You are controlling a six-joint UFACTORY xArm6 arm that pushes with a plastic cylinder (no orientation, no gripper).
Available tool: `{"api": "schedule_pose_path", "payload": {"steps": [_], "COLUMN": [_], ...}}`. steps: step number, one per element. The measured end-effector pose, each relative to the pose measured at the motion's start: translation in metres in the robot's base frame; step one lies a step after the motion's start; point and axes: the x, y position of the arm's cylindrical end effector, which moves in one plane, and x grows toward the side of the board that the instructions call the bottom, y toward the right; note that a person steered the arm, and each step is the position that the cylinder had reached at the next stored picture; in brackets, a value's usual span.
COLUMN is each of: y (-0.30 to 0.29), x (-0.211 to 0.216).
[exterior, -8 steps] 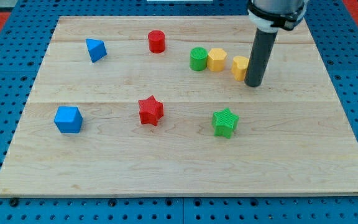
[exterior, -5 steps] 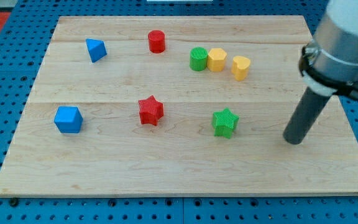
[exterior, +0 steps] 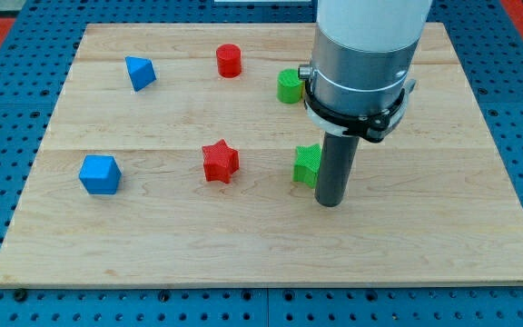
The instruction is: Move the green star to the bottom of the yellow heart
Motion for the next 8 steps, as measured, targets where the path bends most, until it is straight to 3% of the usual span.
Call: {"api": "schedule_pose_path", "payload": {"steps": [2,4,5,6,8], "y": [0.001,-0.053,-0.036,0.026,0.041], "x": [0.0,-0.012,-0.036,-0.053,-0.056]}}
